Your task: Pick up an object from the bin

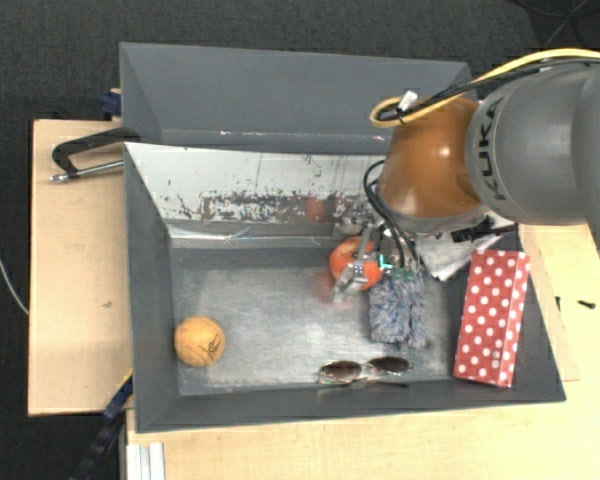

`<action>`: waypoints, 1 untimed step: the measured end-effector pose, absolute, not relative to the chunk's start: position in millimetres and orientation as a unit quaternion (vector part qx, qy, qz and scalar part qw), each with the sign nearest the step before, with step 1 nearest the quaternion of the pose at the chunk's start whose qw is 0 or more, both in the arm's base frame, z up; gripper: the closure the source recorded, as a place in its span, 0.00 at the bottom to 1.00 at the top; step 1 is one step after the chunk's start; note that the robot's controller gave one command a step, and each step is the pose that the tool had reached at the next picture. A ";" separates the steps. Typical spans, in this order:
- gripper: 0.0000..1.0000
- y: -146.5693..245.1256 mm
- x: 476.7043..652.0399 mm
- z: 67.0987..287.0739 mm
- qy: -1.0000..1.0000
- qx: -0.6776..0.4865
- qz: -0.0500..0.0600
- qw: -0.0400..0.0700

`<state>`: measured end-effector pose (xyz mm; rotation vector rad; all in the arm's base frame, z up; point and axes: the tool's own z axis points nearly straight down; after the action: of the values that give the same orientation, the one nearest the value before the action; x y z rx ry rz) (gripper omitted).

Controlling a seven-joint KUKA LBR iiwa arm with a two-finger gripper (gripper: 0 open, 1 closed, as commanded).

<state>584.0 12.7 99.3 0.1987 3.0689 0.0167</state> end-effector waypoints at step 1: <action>0.00 8.5 568.3 82.4 0.998 0.067 0.002 0.008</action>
Offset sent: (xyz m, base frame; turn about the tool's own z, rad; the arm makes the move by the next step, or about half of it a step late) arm 0.0000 -0.0612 -0.0293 -0.0305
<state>568.3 8.5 82.4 0.2107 3.1181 0.0052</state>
